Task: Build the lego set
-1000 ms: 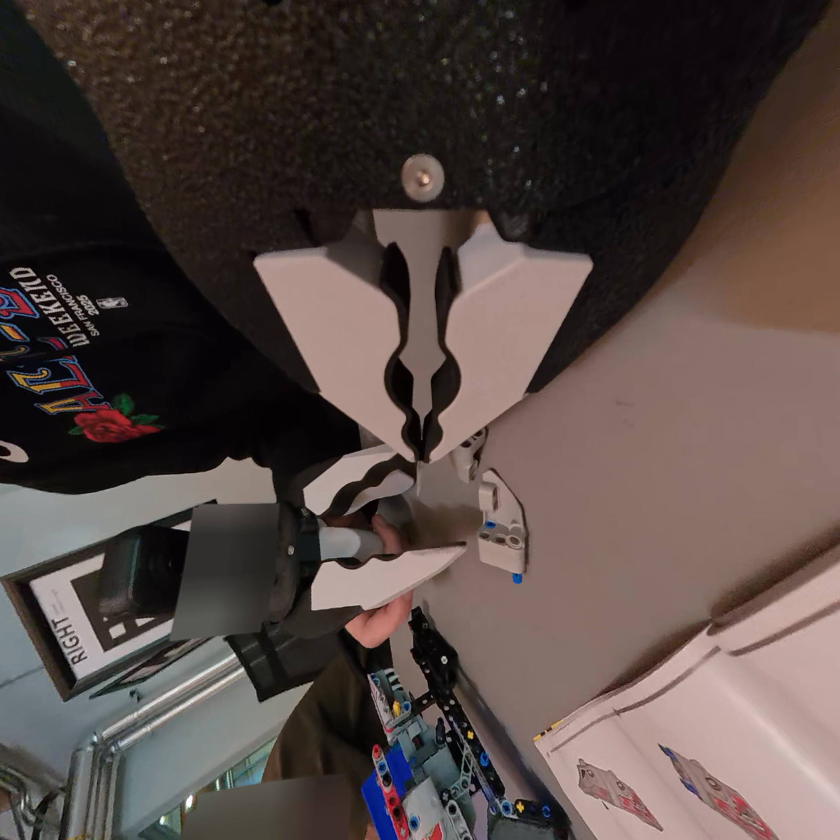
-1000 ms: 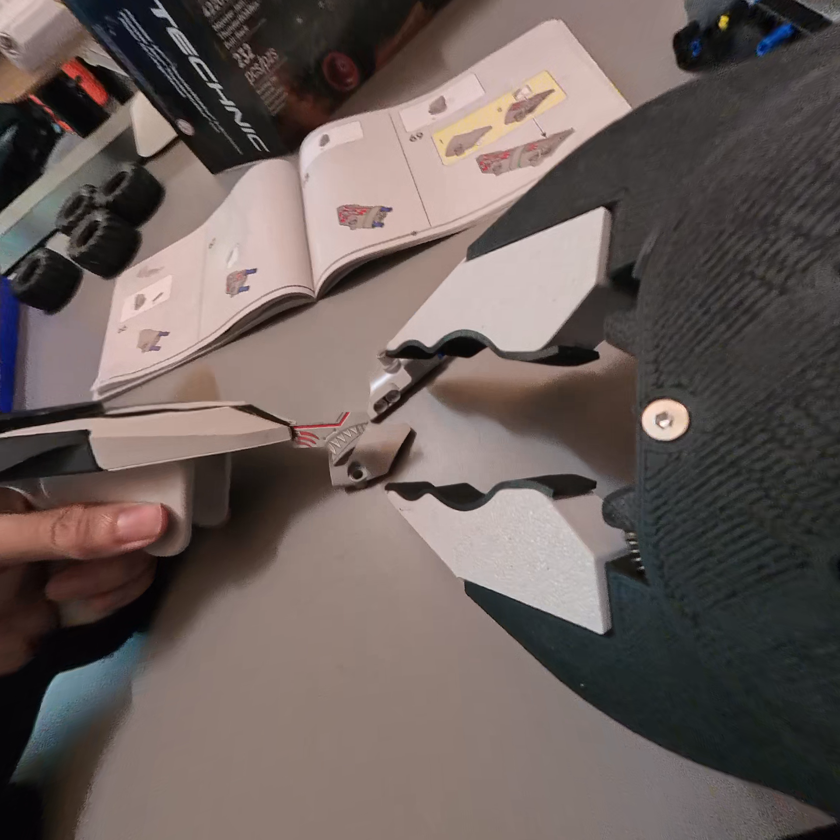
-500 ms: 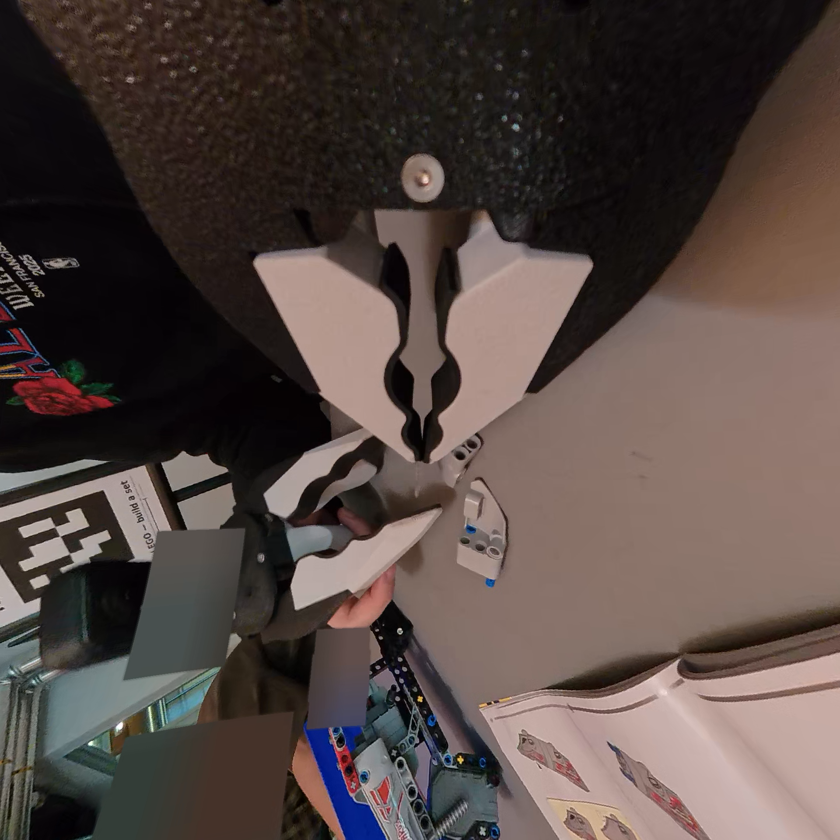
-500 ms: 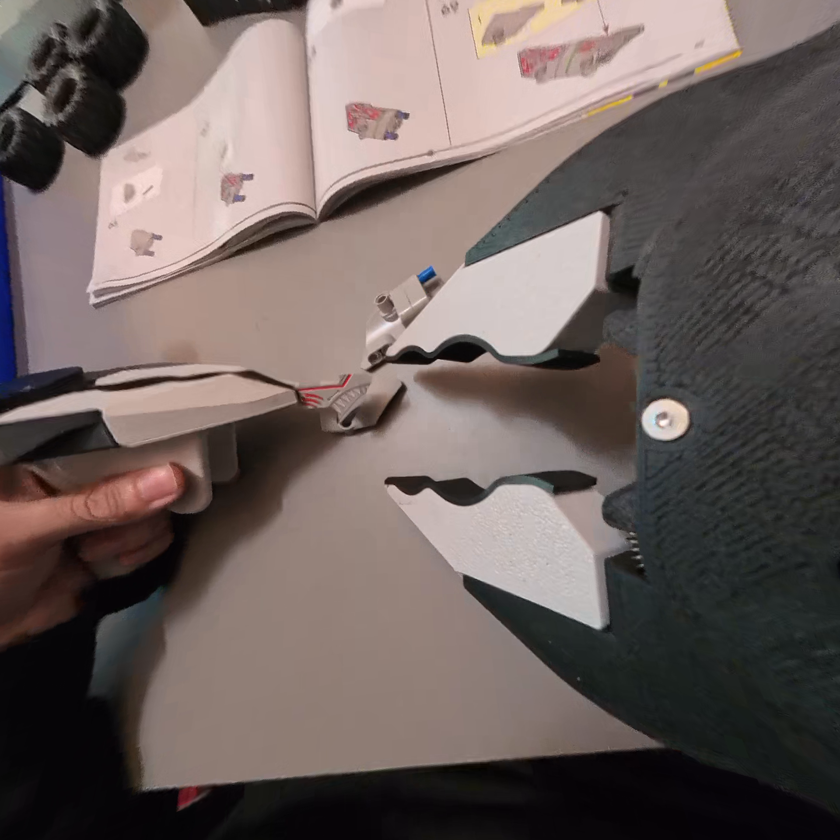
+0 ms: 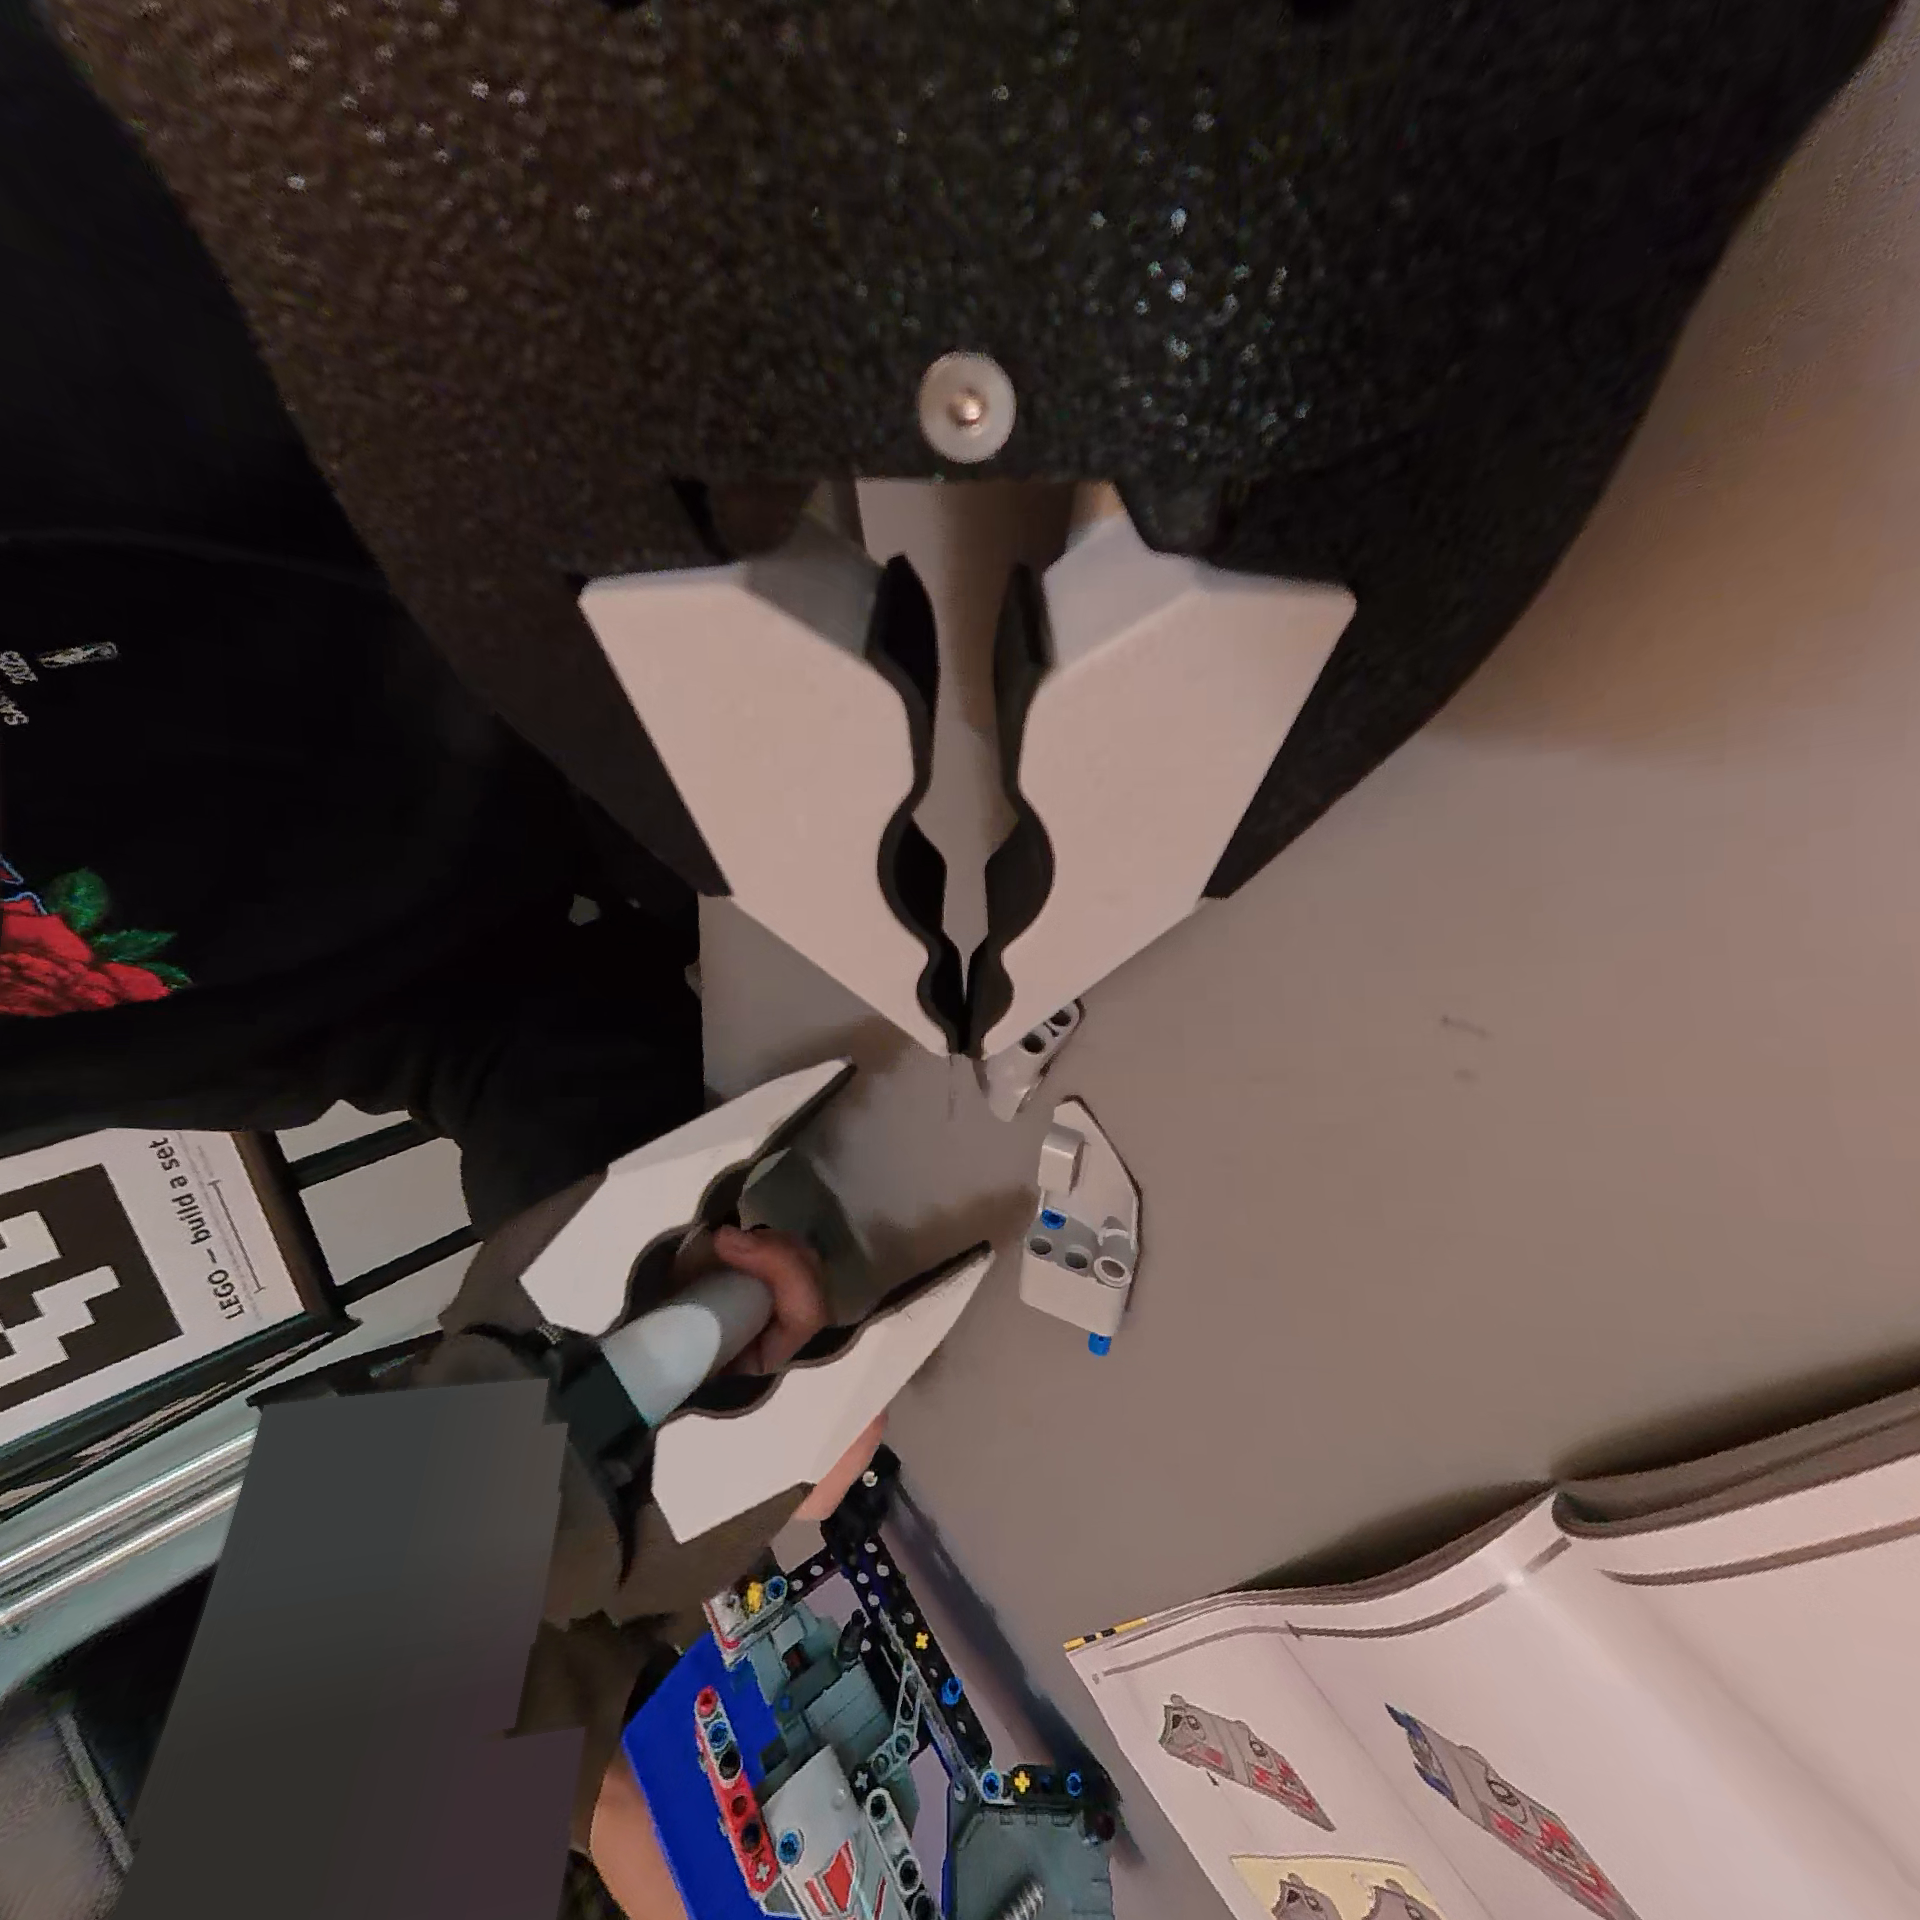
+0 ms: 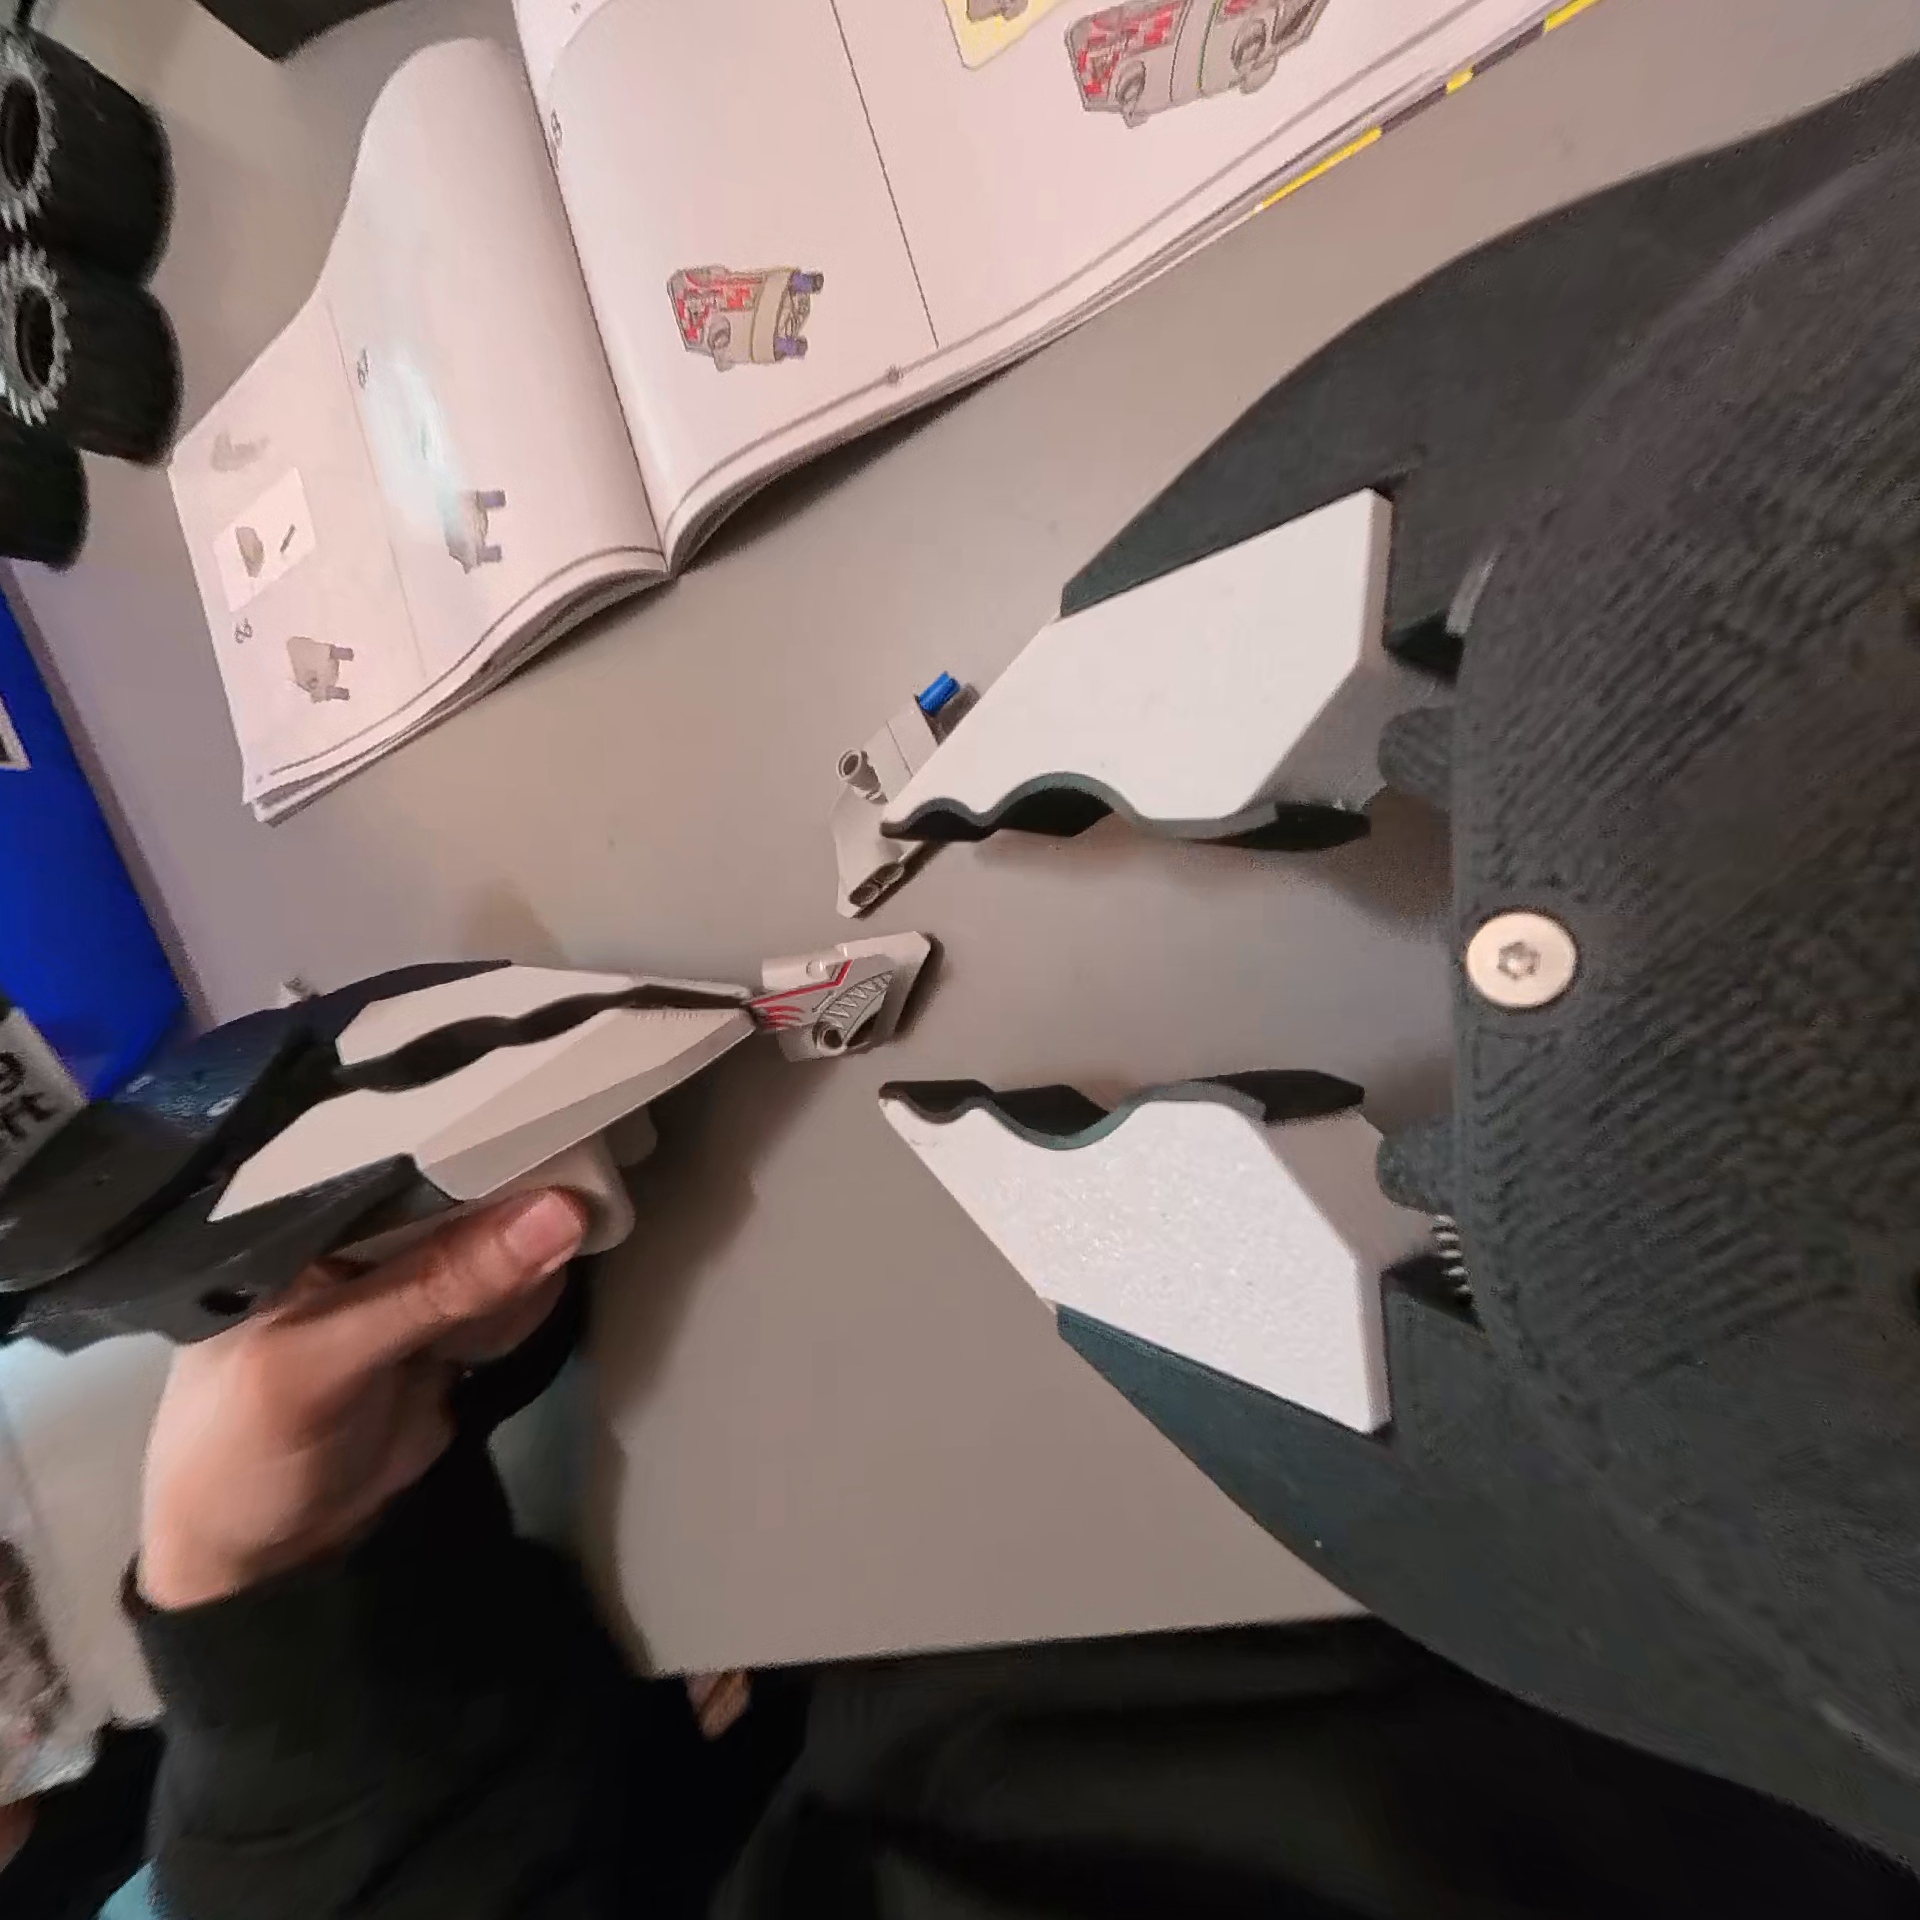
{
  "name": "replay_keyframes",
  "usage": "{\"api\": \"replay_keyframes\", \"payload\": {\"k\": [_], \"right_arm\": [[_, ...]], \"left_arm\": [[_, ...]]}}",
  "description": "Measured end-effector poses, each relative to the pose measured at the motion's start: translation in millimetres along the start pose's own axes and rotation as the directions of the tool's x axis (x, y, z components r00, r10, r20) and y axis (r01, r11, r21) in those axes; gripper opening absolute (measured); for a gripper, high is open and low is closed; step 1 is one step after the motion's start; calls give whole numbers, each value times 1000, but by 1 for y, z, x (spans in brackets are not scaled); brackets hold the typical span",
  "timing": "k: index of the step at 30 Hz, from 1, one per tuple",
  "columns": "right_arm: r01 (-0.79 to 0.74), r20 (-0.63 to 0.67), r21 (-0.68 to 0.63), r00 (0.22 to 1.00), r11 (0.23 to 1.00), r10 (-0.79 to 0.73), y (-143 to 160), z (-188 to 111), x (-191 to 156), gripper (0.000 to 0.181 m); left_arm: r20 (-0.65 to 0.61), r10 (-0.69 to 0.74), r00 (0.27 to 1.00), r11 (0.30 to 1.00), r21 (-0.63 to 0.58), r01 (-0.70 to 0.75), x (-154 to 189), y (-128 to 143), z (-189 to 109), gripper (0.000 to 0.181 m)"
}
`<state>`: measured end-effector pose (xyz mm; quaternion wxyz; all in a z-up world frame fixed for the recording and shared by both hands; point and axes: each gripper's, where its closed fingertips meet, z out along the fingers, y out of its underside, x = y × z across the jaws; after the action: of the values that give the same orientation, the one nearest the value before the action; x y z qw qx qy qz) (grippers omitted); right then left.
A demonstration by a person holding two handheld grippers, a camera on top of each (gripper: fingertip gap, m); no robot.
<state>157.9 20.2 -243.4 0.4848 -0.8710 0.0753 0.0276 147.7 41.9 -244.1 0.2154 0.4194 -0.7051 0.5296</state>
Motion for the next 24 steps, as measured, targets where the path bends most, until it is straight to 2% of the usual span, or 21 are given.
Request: {"api": "replay_keyframes", "payload": {"k": [4,8,10,12,16,24], "right_arm": [[92,-114,-44,989,995,-96,4,4,5,44],[187,-110,-140,973,972,-203,17,13,-3,45],[216,-110,-134,967,967,-231,14,16,-8,42],[213,-92,-99,971,972,-222,8,18,-12,39],[171,-39,-153,983,973,-179,15,24,-13,36],[180,-71,-151,979,972,-192,14,24,-9,35]], "left_arm": [[17,13,1000,1000,11,-13,-1,-1,-1,0],[19,26,999,999,25,-27,2,-1,-2,0],[38,34,999,999,36,-35,1,-2,-3,0],[56,45,997,998,37,-48,0,-2,-3,0],[85,68,994,997,34,-71,-1,-1,-3,0],[51,88,995,996,30,-89,7,1,0,0]]}}
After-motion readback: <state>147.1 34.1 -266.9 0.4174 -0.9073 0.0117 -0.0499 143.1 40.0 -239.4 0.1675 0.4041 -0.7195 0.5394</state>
